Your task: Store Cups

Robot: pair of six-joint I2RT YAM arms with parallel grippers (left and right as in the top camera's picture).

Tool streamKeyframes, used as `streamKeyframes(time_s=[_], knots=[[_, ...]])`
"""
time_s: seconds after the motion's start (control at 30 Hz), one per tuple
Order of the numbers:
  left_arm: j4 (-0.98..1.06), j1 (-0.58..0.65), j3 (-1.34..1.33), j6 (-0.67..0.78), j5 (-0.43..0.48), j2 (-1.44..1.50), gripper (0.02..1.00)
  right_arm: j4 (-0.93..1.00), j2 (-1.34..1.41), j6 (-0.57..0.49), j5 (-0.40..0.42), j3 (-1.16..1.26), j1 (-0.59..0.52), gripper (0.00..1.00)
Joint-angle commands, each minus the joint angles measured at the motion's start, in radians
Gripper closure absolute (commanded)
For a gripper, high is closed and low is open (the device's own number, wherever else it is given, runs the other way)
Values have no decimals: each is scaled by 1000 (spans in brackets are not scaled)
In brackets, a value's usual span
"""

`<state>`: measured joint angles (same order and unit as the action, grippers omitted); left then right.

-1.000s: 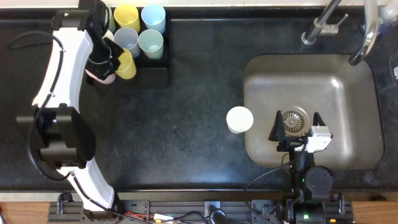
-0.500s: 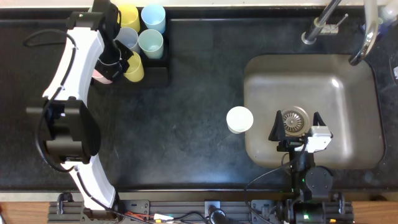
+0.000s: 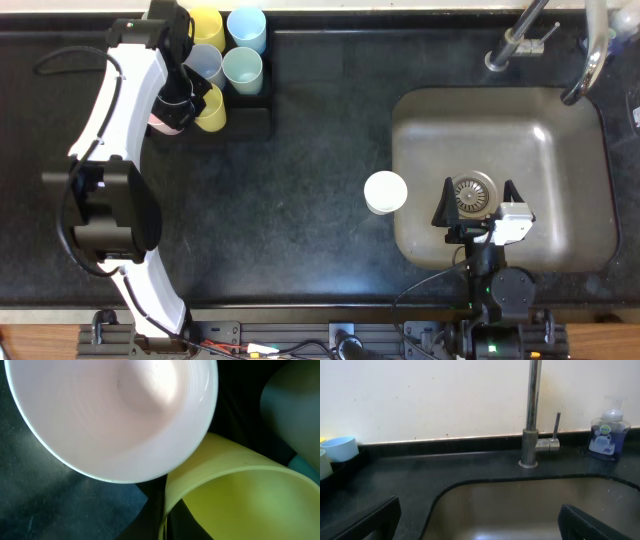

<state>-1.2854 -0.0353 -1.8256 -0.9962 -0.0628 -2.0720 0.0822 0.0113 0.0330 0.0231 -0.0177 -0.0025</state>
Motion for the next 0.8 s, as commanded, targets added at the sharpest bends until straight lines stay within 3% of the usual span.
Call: streamKeyframes(time_s=[0.03, 0.1, 0.13, 0.17, 0.2, 0.4, 0.53, 0.8], knots=[[2, 0, 15, -56, -26, -19, 890, -5, -8, 5, -4, 13, -3, 3], [1, 0, 21, -57, -26, -19, 849, -5, -8, 5, -4, 13, -3, 5], [1, 0, 24, -57, -26, -19, 746, -5, -8, 5, -4, 13, -3, 3], [1, 0, 26, -56, -25, -19, 544, -5, -8, 5, -4, 13, -3, 3], [-2, 0, 26, -56, -26, -19, 413, -5, -8, 5, -4, 13, -3, 5], [-2, 0, 26, -56, -26, -19, 290, -5, -8, 5, -4, 13, -3, 5], [-3, 0, 26, -56, -21, -10, 18, -5, -8, 5, -4, 13, -3, 5], [-3, -13, 26, -47, -26, 161, 18, -5, -8, 5, -4, 13, -3, 3]])
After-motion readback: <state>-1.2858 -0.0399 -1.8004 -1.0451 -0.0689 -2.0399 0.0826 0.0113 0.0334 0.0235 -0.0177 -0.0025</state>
